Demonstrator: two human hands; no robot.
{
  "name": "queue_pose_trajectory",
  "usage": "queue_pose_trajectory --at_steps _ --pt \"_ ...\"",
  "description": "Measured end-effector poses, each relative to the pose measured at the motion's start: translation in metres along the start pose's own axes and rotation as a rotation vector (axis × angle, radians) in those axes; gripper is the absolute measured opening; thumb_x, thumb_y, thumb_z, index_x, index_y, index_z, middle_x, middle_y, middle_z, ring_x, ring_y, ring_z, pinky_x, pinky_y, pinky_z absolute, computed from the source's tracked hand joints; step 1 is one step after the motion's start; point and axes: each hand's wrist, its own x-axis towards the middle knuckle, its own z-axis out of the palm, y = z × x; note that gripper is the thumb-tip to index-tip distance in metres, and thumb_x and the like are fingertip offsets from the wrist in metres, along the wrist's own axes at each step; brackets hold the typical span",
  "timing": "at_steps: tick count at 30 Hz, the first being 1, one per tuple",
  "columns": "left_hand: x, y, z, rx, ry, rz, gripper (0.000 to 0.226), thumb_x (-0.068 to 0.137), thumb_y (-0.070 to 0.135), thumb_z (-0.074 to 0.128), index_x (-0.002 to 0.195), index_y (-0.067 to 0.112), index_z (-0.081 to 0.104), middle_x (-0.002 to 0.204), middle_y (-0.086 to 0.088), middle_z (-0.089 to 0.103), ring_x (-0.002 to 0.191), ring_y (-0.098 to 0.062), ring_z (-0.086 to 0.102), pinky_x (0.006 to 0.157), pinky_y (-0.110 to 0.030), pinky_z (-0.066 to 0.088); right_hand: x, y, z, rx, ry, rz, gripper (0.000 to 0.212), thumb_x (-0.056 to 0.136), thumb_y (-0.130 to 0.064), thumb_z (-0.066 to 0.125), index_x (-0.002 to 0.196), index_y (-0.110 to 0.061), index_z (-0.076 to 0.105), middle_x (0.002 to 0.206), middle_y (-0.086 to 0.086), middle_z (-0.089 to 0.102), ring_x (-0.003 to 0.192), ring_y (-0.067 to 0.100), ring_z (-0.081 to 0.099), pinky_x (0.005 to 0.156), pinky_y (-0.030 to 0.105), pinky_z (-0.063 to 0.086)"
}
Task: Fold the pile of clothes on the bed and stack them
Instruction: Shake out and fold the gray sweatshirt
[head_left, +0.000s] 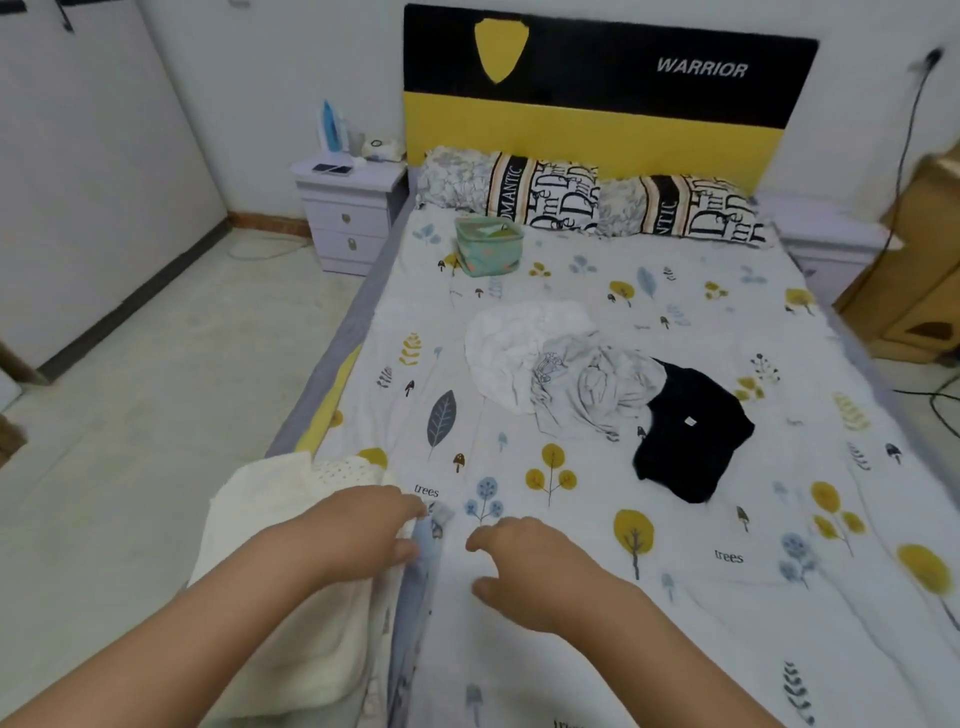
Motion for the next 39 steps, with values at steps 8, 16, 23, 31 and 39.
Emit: queue_pose_trajectory --at_steps 8,16,23,31,39 --pt "0.071 0.117 -0.010 0.001 -0.046 0.071 0.048 0.095 0.044 0.043 0.139 0.029 0.035 0.139 0.004 0.044 0.124 -0.015 0.044 0.095 -0.024 0.034 -0.048 0.136 -0.023 -0.035 -0.038 0.140 0.049 0.095 -0.033 0.046 0.142 -0.022 0.035 0.137 0.008 0.043 0.126 0.028 0.038 0.096 0.037 0.038" --pt "0.151 0.200 0.003 -0.073 -0.084 0.052 0.046 0.096 0.042 0.043 0.139 0.028 0.037 0.141 0.004 0.043 0.126 -0.014 0.043 0.102 -0.025 0.034 -0.059 0.262 -0.029 -0.044 -0.083 0.250 0.039 0.094 -0.024 0.046 0.132 -0.016 0.046 0.130 0.009 0.047 0.120 0.029 0.043 0.089 0.034 0.039" --pt "0.225 0.214 0.023 -0.041 -0.027 -0.010 0.041 0.097 0.037 0.041 0.137 0.027 0.039 0.137 0.004 0.047 0.125 -0.014 0.045 0.100 -0.025 0.036 -0.015 0.346 -0.017 -0.005 -0.059 0.305 0.037 0.095 -0.017 0.042 0.132 -0.013 0.044 0.131 0.010 0.047 0.120 0.028 0.042 0.095 0.036 0.038" --pt "0.338 0.190 0.051 -0.017 0.041 -0.057 0.036 0.096 0.028 0.041 0.131 0.020 0.045 0.128 -0.002 0.049 0.113 -0.020 0.050 0.089 -0.028 0.040 0.097 0.407 0.004 0.083 0.022 0.353 0.037 0.093 -0.012 0.040 0.131 -0.012 0.043 0.122 0.010 0.046 0.113 0.027 0.043 0.090 0.034 0.041" --pt "0.460 0.151 0.090 0.029 0.108 -0.132 0.056 0.093 0.017 0.042 0.145 0.016 0.023 0.156 -0.007 0.015 0.138 -0.024 0.025 0.106 -0.036 0.031 0.243 0.435 0.038 -0.048 0.250 0.323 0.050 0.091 -0.010 0.041 0.139 -0.012 0.028 0.137 0.011 0.035 0.123 0.027 0.036 0.095 0.037 0.037"
